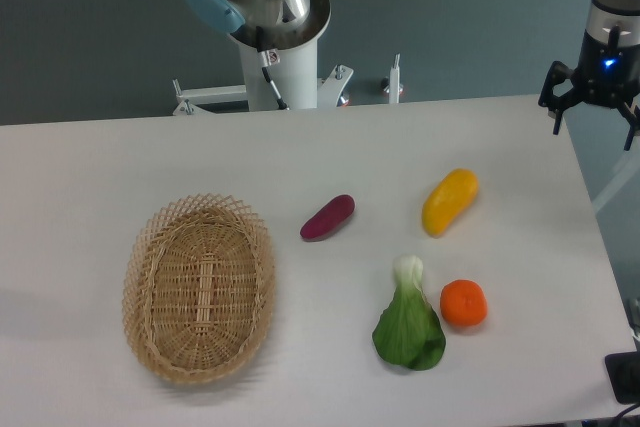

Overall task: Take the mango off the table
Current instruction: 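Move the open gripper from its raised start pose toward the yellow mango, then lower the open gripper down over the yellow mango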

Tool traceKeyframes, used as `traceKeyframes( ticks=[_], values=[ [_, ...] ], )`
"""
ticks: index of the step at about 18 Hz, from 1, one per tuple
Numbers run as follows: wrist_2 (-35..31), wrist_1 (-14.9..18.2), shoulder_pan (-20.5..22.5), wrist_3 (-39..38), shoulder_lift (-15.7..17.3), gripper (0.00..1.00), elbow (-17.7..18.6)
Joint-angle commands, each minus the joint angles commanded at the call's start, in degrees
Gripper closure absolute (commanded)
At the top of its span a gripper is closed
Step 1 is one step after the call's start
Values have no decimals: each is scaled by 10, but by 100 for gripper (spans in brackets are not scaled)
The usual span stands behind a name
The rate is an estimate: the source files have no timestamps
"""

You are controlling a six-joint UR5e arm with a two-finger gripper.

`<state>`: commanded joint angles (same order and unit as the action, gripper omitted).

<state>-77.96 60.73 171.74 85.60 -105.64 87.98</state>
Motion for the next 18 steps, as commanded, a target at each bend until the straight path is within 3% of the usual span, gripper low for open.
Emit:
traceKeyframes(
  ticks=[7, 10, 13, 18],
  values=[
    [10, -4, 7, 8, 6, 0, 32],
    [13, -35, 4, 2, 6, 0, 59],
    [12, -93, 1, -8, 11, 0, 104],
    [9, -98, 4, -1, 11, 0, 151]
  ],
)
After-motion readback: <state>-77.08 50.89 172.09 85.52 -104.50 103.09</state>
